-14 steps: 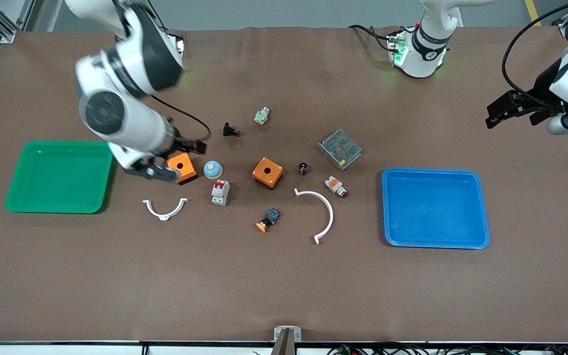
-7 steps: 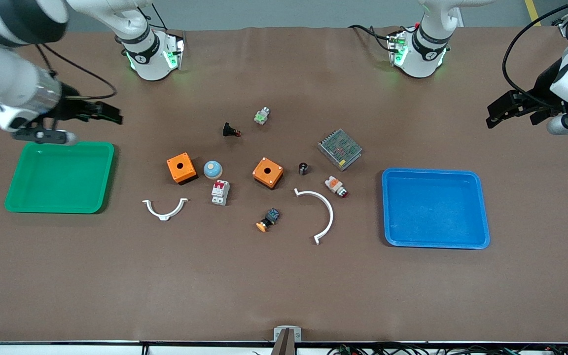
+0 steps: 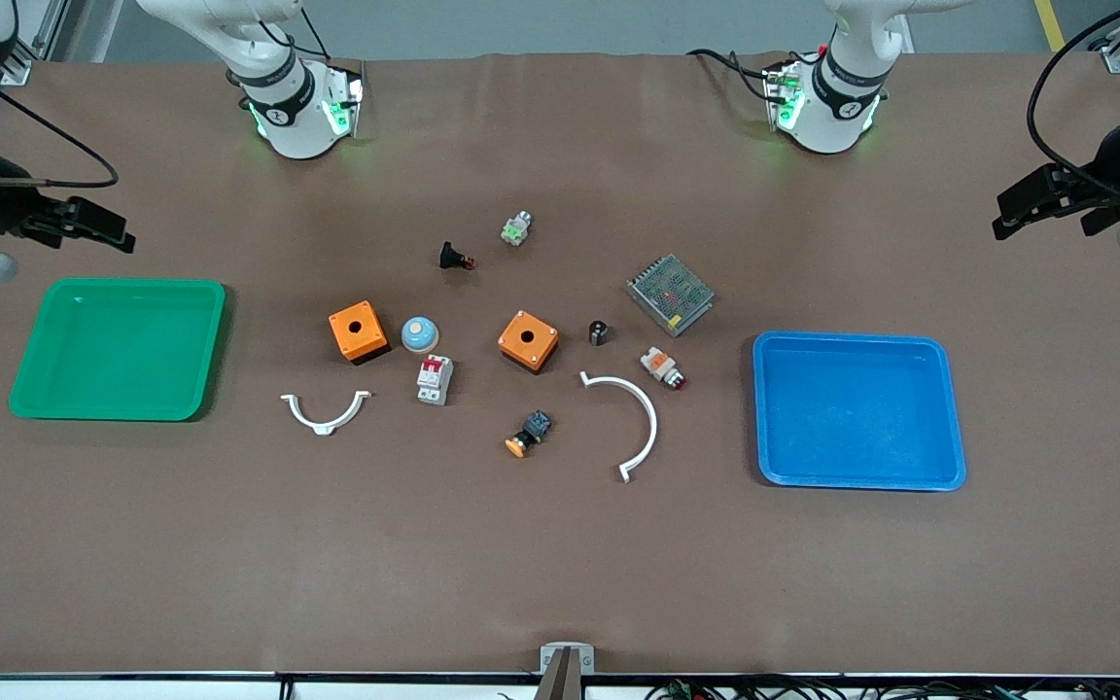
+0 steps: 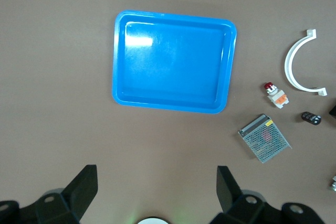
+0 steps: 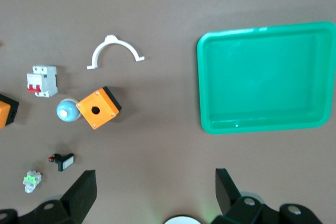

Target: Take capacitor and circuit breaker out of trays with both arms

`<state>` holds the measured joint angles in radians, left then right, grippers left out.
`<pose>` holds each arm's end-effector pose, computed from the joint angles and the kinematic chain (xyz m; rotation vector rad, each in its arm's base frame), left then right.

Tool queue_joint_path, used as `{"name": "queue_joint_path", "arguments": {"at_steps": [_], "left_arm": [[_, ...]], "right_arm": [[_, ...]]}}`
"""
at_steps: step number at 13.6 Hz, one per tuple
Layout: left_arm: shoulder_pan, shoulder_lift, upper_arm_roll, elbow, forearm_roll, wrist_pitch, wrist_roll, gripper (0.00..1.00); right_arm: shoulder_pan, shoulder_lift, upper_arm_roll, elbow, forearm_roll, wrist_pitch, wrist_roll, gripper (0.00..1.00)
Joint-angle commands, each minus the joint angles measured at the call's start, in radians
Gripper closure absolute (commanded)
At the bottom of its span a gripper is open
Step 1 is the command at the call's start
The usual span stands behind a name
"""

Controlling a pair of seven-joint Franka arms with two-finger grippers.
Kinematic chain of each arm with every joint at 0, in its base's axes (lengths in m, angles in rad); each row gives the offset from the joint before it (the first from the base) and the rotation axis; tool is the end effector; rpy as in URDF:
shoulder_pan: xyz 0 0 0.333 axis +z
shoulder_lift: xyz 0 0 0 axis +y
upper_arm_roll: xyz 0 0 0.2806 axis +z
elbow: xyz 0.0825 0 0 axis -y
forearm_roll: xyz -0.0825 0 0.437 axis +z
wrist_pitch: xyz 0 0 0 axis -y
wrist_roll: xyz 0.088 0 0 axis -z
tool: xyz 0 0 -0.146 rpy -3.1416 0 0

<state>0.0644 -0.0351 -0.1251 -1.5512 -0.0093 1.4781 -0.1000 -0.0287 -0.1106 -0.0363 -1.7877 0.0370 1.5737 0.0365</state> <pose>0.5857 -0.0380 0.5732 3.1386 0.0609 -0.0605 0.5659 -0.0320 0.5024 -3.0910 0.1595 0.1594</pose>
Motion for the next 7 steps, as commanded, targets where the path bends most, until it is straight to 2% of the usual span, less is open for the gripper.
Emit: {"name": "queue_joint_path", "arguments": {"at_steps": [1, 7], "left_arm": [[-0.001, -0.017, -0.01, -0.003, 0.026, -0.015, -0.001, 0.0], [-0.006, -0.017, -0.03, -0.001, 0.042, -0.018, 0.0, 0.0]], "right_arm": [[-0.019, 0.011, 0.016, 0.056, -0.016, -0.007, -0.01, 0.0], [-0.023, 0.072, 0.018, 0.206, -0.005, -0.006, 0.0, 0.0]]}}
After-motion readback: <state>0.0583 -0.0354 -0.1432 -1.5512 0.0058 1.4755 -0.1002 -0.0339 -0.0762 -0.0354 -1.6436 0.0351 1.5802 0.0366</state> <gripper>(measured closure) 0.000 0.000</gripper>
